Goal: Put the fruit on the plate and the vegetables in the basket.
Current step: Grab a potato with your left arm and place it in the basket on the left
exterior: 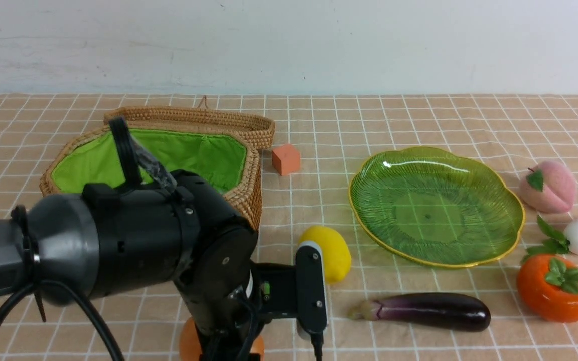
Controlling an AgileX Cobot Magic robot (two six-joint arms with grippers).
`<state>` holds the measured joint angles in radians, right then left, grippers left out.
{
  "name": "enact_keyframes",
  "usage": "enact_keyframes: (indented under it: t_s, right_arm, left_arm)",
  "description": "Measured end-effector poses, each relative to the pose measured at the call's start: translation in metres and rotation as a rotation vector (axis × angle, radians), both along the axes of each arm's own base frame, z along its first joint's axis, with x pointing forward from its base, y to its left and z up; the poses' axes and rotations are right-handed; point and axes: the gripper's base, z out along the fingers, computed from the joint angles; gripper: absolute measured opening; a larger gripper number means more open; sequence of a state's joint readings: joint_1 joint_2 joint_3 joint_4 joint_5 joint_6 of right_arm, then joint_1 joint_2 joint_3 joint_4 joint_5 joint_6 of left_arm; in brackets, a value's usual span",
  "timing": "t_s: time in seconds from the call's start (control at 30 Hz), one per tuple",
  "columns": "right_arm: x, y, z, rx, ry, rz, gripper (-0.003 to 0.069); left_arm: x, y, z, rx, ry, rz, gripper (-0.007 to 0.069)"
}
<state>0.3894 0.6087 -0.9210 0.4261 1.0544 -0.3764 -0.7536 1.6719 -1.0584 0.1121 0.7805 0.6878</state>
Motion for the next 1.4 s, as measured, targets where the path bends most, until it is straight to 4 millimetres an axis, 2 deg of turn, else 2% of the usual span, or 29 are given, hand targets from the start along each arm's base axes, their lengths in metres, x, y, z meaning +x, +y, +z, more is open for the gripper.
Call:
enact_keyframes:
  t_s: [0.2, 0.5, 0.57, 0.6, 0.67, 0.77, 1.03, 1.3, 1.4]
  right_arm:
    - [0.001, 0.0, 0.001, 0.009, -0.006, -0.013, 0.023]
    - [0.001, 0.0, 0.001, 0.006, -0.007, -0.014, 0.0235]
    - [0.001, 0.0, 0.001, 0.006, -0.007, -0.014, 0.0234]
    - [0.001, 0.0, 0.001, 0.006, -0.007, -0.014, 0.0234]
    - [0.001, 0.0, 0.001, 0.006, -0.007, -0.014, 0.0234]
    - [0.001, 0.0, 0.001, 0.006, -0.007, -0.014, 0.0234]
    - [0.001, 0.0, 0.001, 0.008, -0.01, -0.016, 0.0235]
    - [0.001, 0.0, 0.001, 0.008, -0.01, -0.016, 0.0235]
    - [0.001, 0.0, 0.001, 0.008, -0.01, -0.016, 0.0235]
  left_arm:
    - [0.004, -0.007, -0.013, -0.011, 0.032, 0.017, 0.0512]
    - [0.005, -0.009, -0.013, -0.016, 0.031, 0.019, 0.0512]
    - [0.005, -0.009, -0.012, -0.017, 0.03, 0.019, 0.0528]
    - [0.005, -0.008, -0.013, -0.016, 0.03, 0.018, 0.0591]
    - [0.004, -0.007, -0.014, -0.002, 0.037, 0.017, 0.0643]
    - [0.003, -0.005, -0.015, 0.02, 0.049, 0.017, 0.0666]
    - [0.001, 0.0, -0.007, 0.02, 0.031, 0.057, 0.0661]
    - [0.003, -0.002, -0.032, 0.04, 0.057, 0.068, 0.0641]
    - [0.004, -0.003, -0.036, 0.038, 0.063, 0.103, 0.0595]
